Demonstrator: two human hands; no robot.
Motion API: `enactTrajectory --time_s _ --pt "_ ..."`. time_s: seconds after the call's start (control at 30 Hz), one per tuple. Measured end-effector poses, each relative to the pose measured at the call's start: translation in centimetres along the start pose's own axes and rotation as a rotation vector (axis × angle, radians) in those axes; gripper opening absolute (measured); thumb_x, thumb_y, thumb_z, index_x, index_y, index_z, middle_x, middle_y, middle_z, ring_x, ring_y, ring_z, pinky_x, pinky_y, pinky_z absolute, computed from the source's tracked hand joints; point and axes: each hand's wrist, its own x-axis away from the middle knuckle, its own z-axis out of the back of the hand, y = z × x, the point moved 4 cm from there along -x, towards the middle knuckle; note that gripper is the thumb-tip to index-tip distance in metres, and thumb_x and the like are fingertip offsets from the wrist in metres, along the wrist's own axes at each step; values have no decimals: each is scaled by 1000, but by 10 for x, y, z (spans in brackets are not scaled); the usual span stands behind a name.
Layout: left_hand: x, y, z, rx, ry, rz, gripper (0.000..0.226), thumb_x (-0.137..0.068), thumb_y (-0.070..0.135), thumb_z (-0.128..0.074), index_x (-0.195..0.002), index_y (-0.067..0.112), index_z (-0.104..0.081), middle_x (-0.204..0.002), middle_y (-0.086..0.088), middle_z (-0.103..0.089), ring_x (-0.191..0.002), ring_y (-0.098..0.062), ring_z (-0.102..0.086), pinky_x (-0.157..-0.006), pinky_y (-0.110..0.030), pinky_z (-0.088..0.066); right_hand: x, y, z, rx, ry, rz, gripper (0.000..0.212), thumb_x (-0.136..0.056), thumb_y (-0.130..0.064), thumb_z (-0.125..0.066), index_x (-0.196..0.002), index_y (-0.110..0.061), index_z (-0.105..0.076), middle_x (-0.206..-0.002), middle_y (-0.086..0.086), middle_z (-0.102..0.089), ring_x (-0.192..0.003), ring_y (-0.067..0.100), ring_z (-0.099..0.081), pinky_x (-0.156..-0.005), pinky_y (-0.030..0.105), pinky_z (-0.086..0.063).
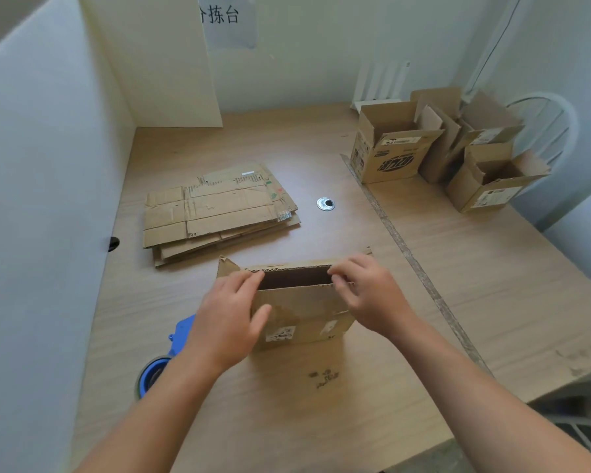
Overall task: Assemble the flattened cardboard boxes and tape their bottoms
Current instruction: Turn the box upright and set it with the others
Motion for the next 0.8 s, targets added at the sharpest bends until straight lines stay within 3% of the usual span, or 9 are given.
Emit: enactTrajectory --time_s 0.07,0.13,0.23,0.3,0.37,0.43,0.53,0.63,0.8 --pt "0 -1 -18 -174 -152 67 59 -97 44 -51 -150 21 -39 -145 5 -45 -132 -19 -40 -109 -33 -32 -8 3 -13 31 -250 -86 17 -97 -25 -57 -104 -19 -71 -108 -4 -62 -107 17 -56 -89 37 -48" --pt "3 -2 -23 -245 -171 83 50 -96 43 -52 -143 25 -45 -136 8 -50 -127 -19 -45 -107 -36 -31 -13 8 -19 88 -348 -133 23 -99 -29 -53 -113 -20 -69 -117 -3 -60 -115 18 -53 -96 39 -46" --pt "12 -1 -22 -113 -51 -5 33 -85 20 -72 -117 21 -65 -107 4 -61 -101 -26 -60 -96 -47 -42 -23 11 -18 96 -301 -104 35 -100 -27 -52 -133 -20 -61 -132 1 -58 -123 21 -49 -103 41 -44" --pt "18 -3 -23 -54 -25 -70 32 -82 12 -75 -111 21 -65 -100 3 -62 -93 -26 -60 -89 -54 -47 -30 14 -18 85 -269 -81 39 -100 -24 -52 -139 -23 -56 -134 1 -56 -124 24 -48 -104 42 -43" --pt "23 -5 -20 31 -44 -149 26 -87 17 -70 -109 26 -61 -100 6 -61 -94 -23 -58 -88 -60 -47 -39 19 -22 104 -282 -53 43 -100 -25 -54 -143 -25 -52 -136 0 -53 -125 24 -45 -107 42 -40" --pt "32 -9 -22 95 -126 -225 16 -93 35 -58 -109 35 -61 -104 12 -58 -101 -16 -55 -96 -63 -42 -48 25 -28 131 -317 -54 48 -100 -30 -55 -147 -28 -46 -142 -3 -47 -130 22 -41 -111 43 -36" --pt "45 -19 -31 230 -317 -133 39 -93 60 -42 -121 47 -65 -116 26 -55 -119 -2 -46 -111 -51 -30 -55 37 -39 119 -366 -110 55 -100 -37 -54 -152 -36 -36 -151 -10 -36 -136 18 -35 -113 47 -34" --pt "41 -22 -31 473 -333 53 42 -92 65 -38 -113 47 -70 -127 32 -52 -131 3 -34 -112 -32 -29 -57 45 -50 113 -416 -126 53 -100 -42 -53 -151 -39 -37 -155 -14 -33 -141 16 -30 -114 49 -33" --pt "35 -17 -33 313 -397 128 54 -87 74 -37 -114 41 -71 -133 31 -41 -130 14 -17 -111 -27 -27 -65 58 -62 140 -536 -180 47 -97 -52 -54 -143 -42 -47 -151 -16 -38 -138 15 -28 -112 51 -31"
